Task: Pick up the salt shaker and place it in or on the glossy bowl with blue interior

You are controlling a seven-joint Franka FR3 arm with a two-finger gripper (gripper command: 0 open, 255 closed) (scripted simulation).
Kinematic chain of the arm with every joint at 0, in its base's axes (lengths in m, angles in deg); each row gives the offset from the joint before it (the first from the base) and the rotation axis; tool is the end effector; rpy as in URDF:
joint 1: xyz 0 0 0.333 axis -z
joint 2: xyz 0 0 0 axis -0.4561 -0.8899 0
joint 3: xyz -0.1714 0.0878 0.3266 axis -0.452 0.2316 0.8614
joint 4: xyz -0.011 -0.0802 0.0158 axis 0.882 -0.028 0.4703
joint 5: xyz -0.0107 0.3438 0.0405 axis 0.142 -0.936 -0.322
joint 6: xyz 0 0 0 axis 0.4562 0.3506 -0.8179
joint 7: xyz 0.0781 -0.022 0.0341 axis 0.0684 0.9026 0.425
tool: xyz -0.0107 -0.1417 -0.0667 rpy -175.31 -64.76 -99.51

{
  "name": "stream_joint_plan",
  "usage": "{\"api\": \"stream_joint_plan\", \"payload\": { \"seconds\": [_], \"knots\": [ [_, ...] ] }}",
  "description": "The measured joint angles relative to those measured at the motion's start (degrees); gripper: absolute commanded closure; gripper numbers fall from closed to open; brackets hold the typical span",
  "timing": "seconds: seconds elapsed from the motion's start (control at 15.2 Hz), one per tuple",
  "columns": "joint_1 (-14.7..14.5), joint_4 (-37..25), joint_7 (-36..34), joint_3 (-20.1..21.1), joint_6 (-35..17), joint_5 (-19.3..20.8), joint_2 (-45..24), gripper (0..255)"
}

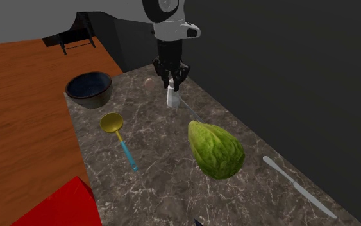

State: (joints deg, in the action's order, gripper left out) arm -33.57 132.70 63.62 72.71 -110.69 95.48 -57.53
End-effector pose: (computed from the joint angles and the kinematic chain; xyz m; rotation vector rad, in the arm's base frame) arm 0.6536 0.1039 0.4692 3.0521 0.2336 -0.1590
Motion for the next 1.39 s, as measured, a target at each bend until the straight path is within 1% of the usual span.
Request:
{"api": "stream_joint_plan", "payload": {
  "seconds": [0.33, 0.99, 1.12, 1.39],
  "knots": [
    [-0.2, -3.9, 0.2, 0.1, 3.9, 0.0, 0.0, 255],
    [-0.6, -14.0, 0.7, 0.0, 12.5, 0.0, -1.5, 255],
    [-1.6, -13.3, -0.6, 0.4, 12.7, 0.0, -0.7, 255],
    [-4.6, -10.6, -4.9, 1.7, 12.6, -0.1, 1.6, 255]
  ]
}}
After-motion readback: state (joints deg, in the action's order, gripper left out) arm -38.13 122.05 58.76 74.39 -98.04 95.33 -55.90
